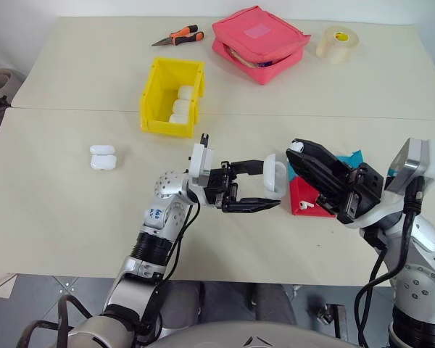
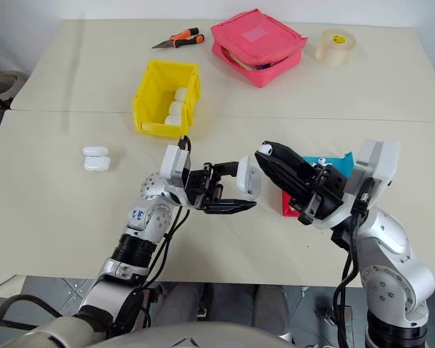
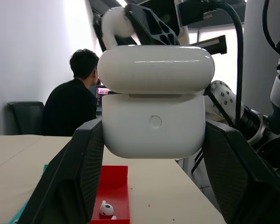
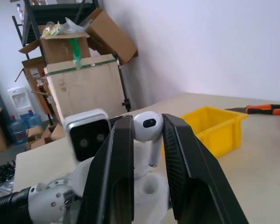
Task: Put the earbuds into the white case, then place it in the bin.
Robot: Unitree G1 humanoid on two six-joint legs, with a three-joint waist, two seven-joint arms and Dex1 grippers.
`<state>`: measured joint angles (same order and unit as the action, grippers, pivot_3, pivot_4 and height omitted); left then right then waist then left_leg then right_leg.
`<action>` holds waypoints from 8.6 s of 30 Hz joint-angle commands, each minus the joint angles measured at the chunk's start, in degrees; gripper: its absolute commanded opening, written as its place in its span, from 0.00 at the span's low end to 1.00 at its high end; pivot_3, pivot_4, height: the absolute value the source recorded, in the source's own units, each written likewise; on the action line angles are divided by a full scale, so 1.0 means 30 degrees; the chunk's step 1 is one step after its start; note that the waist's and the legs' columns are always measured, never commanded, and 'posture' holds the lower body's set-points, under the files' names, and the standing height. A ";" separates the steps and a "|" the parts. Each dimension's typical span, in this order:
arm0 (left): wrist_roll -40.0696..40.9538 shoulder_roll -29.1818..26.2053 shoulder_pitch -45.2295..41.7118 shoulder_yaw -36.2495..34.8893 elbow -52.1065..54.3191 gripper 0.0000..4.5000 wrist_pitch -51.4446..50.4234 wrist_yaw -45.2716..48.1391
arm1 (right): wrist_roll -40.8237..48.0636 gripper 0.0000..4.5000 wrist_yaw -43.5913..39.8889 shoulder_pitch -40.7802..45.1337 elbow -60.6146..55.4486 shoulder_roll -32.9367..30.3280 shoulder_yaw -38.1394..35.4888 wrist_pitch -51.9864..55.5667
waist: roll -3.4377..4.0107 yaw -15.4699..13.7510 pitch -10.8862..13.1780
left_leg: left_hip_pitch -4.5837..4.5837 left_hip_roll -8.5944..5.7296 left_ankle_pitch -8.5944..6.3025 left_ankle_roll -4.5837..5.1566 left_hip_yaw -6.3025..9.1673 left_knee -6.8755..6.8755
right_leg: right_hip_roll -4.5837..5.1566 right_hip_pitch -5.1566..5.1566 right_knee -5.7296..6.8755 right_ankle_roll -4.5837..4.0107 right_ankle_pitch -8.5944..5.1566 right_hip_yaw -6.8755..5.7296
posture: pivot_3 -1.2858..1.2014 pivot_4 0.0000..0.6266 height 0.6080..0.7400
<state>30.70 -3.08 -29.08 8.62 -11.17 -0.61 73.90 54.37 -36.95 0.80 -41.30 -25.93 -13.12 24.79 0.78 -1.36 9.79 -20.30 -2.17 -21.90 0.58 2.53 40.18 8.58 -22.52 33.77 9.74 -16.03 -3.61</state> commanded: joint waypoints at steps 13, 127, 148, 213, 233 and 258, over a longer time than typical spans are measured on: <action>0.0500 0.0389 -0.0234 -0.0258 0.1294 0.62 -0.0083 -0.0471 | -0.1692 0.11 -0.1100 -0.1026 0.1572 0.0821 0.1814 -0.2133 | 0.0001 -0.0002 0.0000 | 0.0002 -0.0001 0.0000 0.0000 -0.0002 -0.0002 | -0.0002 -0.0002 -0.0001 0.0000 0.0000 0.0003 | 0.52 0.24 1.00; 0.0217 0.1877 -0.0847 -0.1098 0.0088 0.62 0.2310 -0.0659 | 0.1674 0.19 -0.2217 0.0670 0.3405 -0.2481 0.1257 0.1134 | -0.0007 -0.0029 0.0004 | -0.0008 0.0004 -0.0001 0.0002 -0.0003 -0.0014 | -0.0001 -0.0002 -0.0028 0.0000 0.0000 -0.0005 | 0.52 0.24 1.00; -0.0466 -0.0545 0.0268 -0.1438 -0.0781 0.62 0.3476 0.1207 | -0.5060 0.99 -1.0534 -0.5436 0.8231 -0.8555 -0.6985 -0.4199 | -0.0022 -0.0082 0.0013 | -0.0006 0.0009 -0.0003 0.0019 -0.0196 -0.0022 | -0.0003 0.0021 -0.0051 0.0004 0.0002 -0.0013 | 0.52 0.24 1.00; -0.0800 0.0022 0.0723 -0.0716 0.0075 0.62 0.4224 -0.1750 | -2.2512 0.47 -1.4626 1.8587 3.1793 -0.8008 1.0206 -1.3177 | -0.0007 0.0292 0.0007 | -0.0094 0.0008 0.0005 0.0001 -0.0046 0.0004 | 0.0018 -0.0041 -0.0071 0.0010 0.0011 -0.0071 | 0.52 0.24 1.00; -0.0645 0.0003 0.0689 -0.0644 0.0089 0.62 0.3973 -0.1636 | -2.2037 0.12 -1.4993 1.7659 3.0762 -0.7895 0.9629 -1.3059 | -0.0006 0.0498 0.0006 | -0.0074 0.0017 0.0005 -0.0006 -0.0036 0.0010 | 0.0014 -0.0026 -0.0059 0.0010 0.0010 -0.0073 | 0.52 0.24 1.00; -0.0362 0.0709 -0.0892 -0.0594 -0.1293 0.62 0.3066 -0.0890 | -0.1678 0.12 -0.5329 0.5776 0.5855 -0.3204 -0.4418 0.4090 | -0.0001 -0.0056 0.0012 | -0.0107 0.0016 -0.0002 -0.0017 0.0048 0.0071 | 0.0019 -0.0056 -0.0002 0.0008 0.0012 -0.0062 | 0.52 0.24 1.00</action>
<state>28.64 -1.37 -31.11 7.15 -15.12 8.65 70.94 42.43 -58.50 19.49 -17.36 -37.42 -22.66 35.12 0.78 -1.53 9.82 -20.63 -2.13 -21.91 0.53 2.68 40.39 8.65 -22.69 33.77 9.76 -15.99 -3.79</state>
